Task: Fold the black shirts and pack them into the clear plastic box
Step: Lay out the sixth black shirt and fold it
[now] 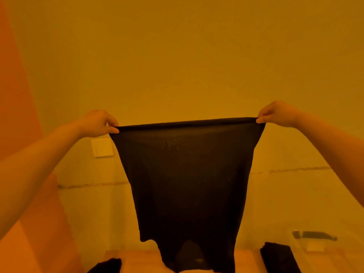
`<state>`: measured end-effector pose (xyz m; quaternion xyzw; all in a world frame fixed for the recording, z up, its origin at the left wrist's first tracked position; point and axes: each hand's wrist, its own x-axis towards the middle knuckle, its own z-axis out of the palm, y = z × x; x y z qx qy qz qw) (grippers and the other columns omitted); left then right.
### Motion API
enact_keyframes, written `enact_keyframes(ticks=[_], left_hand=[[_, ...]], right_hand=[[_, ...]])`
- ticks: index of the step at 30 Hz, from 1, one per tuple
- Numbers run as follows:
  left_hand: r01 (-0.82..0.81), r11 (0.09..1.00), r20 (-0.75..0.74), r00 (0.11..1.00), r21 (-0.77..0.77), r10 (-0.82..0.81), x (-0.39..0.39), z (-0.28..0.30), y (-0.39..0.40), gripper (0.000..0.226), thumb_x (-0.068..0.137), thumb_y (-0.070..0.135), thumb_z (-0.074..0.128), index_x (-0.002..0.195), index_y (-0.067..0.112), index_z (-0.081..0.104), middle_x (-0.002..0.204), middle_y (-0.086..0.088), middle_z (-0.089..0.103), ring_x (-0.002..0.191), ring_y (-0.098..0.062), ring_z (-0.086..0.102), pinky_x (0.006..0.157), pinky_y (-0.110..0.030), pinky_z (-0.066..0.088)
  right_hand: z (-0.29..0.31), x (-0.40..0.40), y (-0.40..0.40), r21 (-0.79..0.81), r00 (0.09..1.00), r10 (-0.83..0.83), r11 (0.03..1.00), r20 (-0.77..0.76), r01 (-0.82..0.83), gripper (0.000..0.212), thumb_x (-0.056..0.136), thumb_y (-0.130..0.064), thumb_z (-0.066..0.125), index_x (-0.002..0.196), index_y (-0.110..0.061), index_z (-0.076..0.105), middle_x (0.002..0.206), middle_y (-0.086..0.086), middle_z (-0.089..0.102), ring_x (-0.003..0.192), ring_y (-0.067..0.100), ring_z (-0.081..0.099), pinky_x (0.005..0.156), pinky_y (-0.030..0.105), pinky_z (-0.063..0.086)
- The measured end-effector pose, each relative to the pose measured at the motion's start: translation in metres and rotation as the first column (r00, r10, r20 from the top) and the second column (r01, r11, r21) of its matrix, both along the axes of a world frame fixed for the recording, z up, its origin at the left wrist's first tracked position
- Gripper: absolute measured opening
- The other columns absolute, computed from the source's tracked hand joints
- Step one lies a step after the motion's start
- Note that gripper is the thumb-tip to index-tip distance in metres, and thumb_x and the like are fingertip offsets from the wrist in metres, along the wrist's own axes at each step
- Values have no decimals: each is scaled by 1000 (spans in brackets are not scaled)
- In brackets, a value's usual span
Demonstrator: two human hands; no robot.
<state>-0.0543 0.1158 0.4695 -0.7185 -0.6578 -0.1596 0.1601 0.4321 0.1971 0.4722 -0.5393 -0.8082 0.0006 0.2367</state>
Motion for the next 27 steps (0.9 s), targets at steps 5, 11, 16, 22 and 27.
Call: enact_keyframes(ticks=[5, 11, 16, 22, 27], left_hand=[[-18, 998, 50, 999, -59, 21, -1, 1, 0, 23, 85, 25, 65, 103, 11, 65, 76, 1, 56, 73, -14, 49, 59, -24, 35], [-94, 990, 64, 993, -109, 101, -2, 4, 7, 20, 86, 28, 63, 91, 10, 69, 72, 4, 56, 68, -10, 49, 56, -22, 35], [-128, 989, 49, 990, -74, 131, 0, 10, 9, 20, 86, 31, 63, 85, 11, 67, 72, 2, 57, 71, -13, 52, 57, -23, 37], [-87, 996, 81, 993, -19, 88, 0, 13, 11, 24, 86, 28, 63, 96, 6, 69, 87, -4, 60, 82, -17, 52, 70, -28, 36], [-68, 996, 209, 976, 50, 56, 1, 9, 15, 22, 85, 20, 65, 101, 5, 69, 93, -9, 63, 84, -16, 51, 71, -29, 36]], right_hand=[[2, -4, 4, 1, 984, -4, 1000, -178, 4, 10, 83, -8, 65, 92, -6, 69, 87, 11, 60, 85, 22, 52, 76, 31, 35], [7, -6, 9, 5, 973, -10, 1000, -233, 12, 10, 84, -7, 64, 91, -2, 68, 87, 11, 59, 86, 23, 50, 76, 32, 35], [11, -3, 11, -32, 996, -25, 999, -85, 22, 3, 84, -12, 65, 83, -9, 65, 87, 11, 59, 88, 25, 52, 76, 31, 35], [12, -2, 14, -86, 994, -54, 995, -94, 46, 22, 83, -6, 66, 62, -9, 57, 75, 10, 62, 75, 23, 58, 67, 28, 42], [12, -7, 14, -103, 956, -17, 995, -293, -14, 12, 79, 0, 67, 72, -8, 63, 70, 6, 60, 63, 14, 57, 51, 13, 48]])
